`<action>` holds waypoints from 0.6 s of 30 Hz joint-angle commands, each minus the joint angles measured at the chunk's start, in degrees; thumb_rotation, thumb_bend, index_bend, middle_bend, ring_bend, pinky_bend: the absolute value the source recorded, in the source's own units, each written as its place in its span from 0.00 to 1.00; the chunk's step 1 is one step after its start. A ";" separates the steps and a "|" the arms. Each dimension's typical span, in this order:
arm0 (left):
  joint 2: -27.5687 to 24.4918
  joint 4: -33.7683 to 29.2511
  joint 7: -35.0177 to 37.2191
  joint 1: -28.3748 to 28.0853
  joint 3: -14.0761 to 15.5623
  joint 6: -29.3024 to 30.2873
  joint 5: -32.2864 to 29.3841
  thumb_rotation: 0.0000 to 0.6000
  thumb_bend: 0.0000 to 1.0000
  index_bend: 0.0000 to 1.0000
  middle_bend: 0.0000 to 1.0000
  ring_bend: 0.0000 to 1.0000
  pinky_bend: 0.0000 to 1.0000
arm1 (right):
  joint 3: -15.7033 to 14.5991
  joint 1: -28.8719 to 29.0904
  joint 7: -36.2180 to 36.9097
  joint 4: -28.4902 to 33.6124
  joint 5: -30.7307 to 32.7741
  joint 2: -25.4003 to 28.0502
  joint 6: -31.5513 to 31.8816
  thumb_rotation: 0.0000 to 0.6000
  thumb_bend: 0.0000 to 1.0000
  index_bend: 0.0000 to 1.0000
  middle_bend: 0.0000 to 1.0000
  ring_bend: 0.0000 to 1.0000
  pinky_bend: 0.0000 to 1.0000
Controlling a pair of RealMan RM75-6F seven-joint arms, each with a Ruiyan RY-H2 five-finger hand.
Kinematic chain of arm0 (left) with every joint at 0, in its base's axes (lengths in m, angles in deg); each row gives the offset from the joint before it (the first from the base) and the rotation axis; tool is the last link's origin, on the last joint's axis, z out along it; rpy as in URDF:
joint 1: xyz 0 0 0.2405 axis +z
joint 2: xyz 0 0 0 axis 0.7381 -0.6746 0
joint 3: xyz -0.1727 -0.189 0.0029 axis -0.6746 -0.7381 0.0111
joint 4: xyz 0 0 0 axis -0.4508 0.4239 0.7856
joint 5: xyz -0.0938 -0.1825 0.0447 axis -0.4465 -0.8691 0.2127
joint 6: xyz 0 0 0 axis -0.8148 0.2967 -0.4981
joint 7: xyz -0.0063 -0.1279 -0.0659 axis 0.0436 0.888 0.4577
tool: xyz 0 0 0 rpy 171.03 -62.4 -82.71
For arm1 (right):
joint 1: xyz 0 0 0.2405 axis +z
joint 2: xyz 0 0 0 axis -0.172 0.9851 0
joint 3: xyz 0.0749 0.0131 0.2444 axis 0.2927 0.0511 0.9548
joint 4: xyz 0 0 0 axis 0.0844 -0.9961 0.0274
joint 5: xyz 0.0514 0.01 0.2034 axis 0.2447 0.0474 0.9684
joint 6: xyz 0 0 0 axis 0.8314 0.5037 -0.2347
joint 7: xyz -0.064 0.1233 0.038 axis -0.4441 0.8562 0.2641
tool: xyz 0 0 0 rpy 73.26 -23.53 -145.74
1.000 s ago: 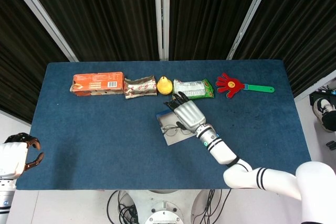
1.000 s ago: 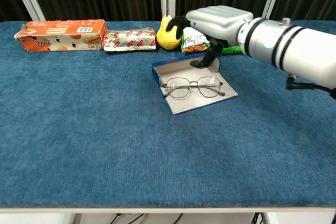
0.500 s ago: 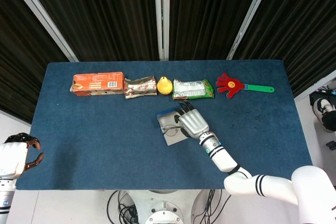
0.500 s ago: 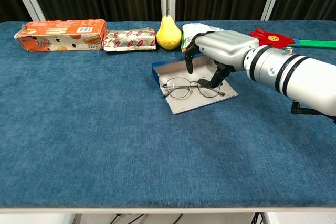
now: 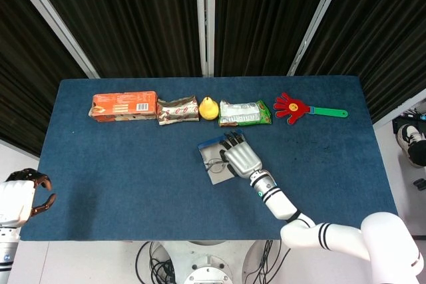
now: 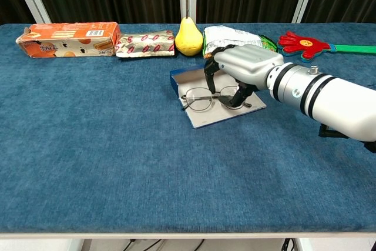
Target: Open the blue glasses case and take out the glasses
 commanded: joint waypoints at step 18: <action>0.02 -0.03 -0.13 -0.04 0.01 -0.05 -0.02 1.00 0.26 0.58 0.52 0.30 0.34 | -2.43 -0.40 6.64 10.66 -14.66 7.19 3.55 1.00 0.48 0.69 0.26 0.00 0.00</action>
